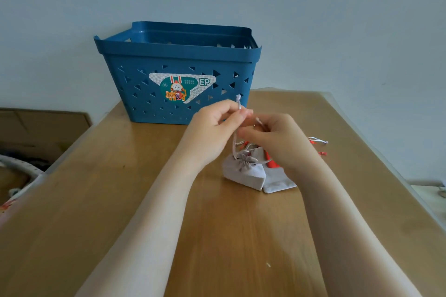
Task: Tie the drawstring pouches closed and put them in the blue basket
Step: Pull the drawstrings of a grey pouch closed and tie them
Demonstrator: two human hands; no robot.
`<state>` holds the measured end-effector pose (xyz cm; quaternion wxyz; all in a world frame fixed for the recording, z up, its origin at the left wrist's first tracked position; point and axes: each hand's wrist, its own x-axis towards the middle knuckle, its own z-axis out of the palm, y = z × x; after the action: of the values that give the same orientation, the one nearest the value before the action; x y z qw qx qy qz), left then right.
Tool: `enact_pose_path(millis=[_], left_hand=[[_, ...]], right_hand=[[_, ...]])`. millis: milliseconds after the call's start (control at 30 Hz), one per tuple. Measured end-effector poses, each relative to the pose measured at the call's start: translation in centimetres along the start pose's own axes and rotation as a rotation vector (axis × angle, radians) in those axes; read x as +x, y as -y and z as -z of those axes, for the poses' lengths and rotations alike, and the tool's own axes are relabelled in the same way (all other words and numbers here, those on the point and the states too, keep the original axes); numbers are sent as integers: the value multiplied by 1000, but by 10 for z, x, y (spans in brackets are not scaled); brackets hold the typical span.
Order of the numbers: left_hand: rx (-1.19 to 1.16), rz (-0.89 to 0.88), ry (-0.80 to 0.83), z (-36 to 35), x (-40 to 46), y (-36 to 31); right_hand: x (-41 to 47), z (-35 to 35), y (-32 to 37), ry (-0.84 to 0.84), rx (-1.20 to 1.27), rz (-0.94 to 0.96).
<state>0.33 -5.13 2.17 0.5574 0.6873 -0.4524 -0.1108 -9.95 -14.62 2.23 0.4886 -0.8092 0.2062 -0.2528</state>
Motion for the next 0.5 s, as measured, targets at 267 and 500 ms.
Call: enact_pose_path(millis=[267, 500], left_hand=[[-126, -40, -41, 1, -3, -3], [-127, 103, 133, -9, -3, 7]], right_hand=[[3, -1, 0, -93, 80, 3], [5, 8, -1, -3, 228, -73]])
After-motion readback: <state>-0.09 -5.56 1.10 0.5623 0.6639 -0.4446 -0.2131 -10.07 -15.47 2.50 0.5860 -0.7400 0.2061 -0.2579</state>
